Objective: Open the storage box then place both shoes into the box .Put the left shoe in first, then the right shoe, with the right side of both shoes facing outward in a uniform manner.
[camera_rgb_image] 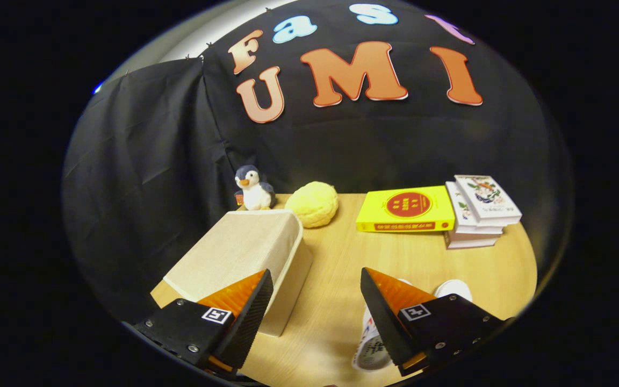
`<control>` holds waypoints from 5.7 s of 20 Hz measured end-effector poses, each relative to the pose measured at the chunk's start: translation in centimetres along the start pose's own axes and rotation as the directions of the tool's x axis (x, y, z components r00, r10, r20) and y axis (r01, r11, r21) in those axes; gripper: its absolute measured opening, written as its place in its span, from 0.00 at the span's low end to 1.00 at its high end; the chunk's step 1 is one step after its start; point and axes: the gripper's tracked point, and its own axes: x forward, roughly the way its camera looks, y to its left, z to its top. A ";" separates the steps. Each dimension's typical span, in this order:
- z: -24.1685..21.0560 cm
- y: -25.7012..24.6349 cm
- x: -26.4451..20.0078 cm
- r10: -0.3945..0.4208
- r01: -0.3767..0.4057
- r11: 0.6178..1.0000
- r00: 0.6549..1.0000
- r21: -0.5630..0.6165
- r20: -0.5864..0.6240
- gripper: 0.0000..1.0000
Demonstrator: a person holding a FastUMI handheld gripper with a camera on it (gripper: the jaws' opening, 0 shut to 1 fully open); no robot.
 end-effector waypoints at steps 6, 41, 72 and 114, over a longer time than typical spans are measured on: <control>-2.0 3.0 4.2 0.128 -0.115 0.985 0.987 0.129 -0.093 0.99; 13.5 20.8 0.3 0.398 -0.412 0.864 0.911 0.289 0.107 0.07; 7.8 4.7 -0.7 -0.168 0.156 0.983 0.978 0.101 0.124 0.98; -14.6 -15.7 2.7 -0.286 0.314 0.941 0.937 0.124 -0.200 0.00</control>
